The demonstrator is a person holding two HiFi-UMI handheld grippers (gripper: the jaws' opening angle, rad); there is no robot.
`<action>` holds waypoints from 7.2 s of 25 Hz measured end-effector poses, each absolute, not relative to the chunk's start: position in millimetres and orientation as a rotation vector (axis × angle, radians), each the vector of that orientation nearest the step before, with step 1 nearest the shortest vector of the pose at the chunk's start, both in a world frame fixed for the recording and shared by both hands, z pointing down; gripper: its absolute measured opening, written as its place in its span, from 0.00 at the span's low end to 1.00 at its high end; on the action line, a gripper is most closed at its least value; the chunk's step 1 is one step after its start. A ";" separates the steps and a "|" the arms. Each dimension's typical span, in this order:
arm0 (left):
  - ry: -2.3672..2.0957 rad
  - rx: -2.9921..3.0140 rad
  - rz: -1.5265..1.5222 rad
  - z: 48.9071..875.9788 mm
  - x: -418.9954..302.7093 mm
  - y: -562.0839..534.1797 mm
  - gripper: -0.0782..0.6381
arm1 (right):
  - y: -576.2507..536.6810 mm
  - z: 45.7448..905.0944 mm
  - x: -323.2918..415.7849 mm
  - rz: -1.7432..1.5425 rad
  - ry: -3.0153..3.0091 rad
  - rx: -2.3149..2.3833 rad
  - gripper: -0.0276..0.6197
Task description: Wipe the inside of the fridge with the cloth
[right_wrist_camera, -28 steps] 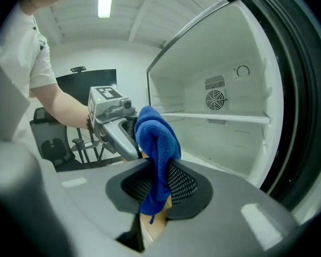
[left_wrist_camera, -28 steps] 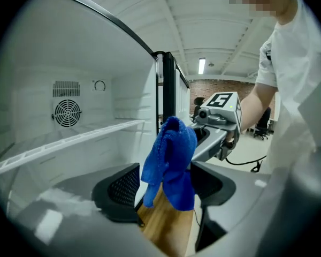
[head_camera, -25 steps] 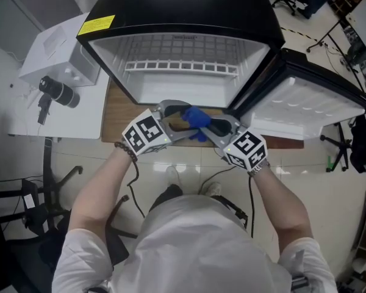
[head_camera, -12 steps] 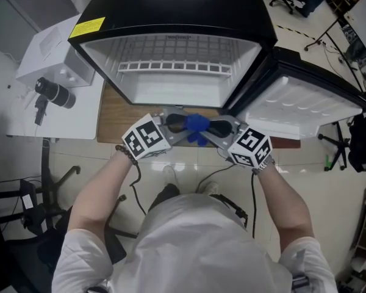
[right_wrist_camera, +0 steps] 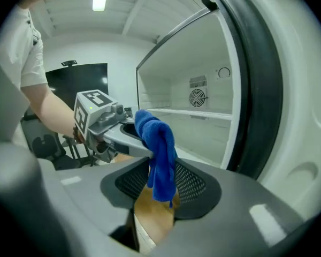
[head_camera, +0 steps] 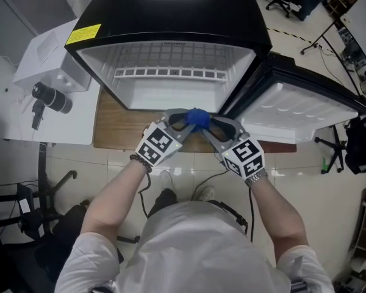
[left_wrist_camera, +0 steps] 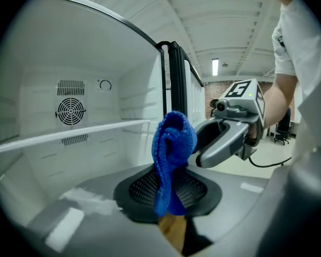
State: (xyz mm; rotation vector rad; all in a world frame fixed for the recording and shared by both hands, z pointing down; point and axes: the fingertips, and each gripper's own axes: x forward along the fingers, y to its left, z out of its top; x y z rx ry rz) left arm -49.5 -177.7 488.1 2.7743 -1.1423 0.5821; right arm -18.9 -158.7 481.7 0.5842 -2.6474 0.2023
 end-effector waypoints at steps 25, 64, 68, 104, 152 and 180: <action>-1.501 2.560 0.564 527.5 -15.7 -277.5 0.21 | -179.7 443.7 30.8 0.077 -2.623 0.964 0.05; -1.745 2.458 0.362 544.4 -34.1 -386.9 0.19 | -193.0 416.8 19.6 0.113 -2.764 0.863 0.05; -1.761 2.451 0.340 546.4 -37.0 -400.5 0.19 | -192.5 416.5 18.8 0.116 -2.773 0.854 0.05; -1.822 2.360 0.255 552.4 -53.0 -414.2 0.20 | -183.9 412.9 20.8 0.147 -2.793 0.864 0.05; -0.916 2.868 0.276 398.2 -8.6 -87.4 0.22 | -75.1 395.6 -8.7 0.083 -2.761 0.135 0.32; -0.972 2.807 0.275 408.9 33.4 -112.1 0.35 | -115.7 327.2 95.9 -0.022 -2.612 1.348 0.14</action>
